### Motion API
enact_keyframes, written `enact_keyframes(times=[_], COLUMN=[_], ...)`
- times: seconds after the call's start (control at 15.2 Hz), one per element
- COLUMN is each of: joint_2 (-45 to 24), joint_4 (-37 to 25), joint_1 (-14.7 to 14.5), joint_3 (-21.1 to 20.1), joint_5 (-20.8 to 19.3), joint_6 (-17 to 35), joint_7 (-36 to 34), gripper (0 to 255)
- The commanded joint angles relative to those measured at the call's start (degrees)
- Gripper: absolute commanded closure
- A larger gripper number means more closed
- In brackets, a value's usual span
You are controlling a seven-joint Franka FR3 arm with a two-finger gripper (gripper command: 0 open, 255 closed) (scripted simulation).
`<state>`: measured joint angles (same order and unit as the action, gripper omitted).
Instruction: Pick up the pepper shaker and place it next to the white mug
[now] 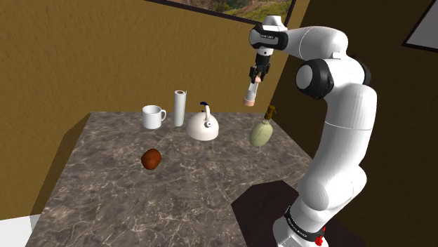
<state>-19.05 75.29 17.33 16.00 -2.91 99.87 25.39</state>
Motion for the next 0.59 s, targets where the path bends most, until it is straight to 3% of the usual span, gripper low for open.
enact_keyframes(times=[0.0,0.53], joint_2=[-0.4,-3.2], joint_4=[-2.2,-12.6], joint_1=[0.1,1.1], joint_3=[0.0,0.1], joint_5=[0.1,1.0], joint_6=[-1.8,-9.4], joint_7=[0.2,1.2], gripper=[255,255])
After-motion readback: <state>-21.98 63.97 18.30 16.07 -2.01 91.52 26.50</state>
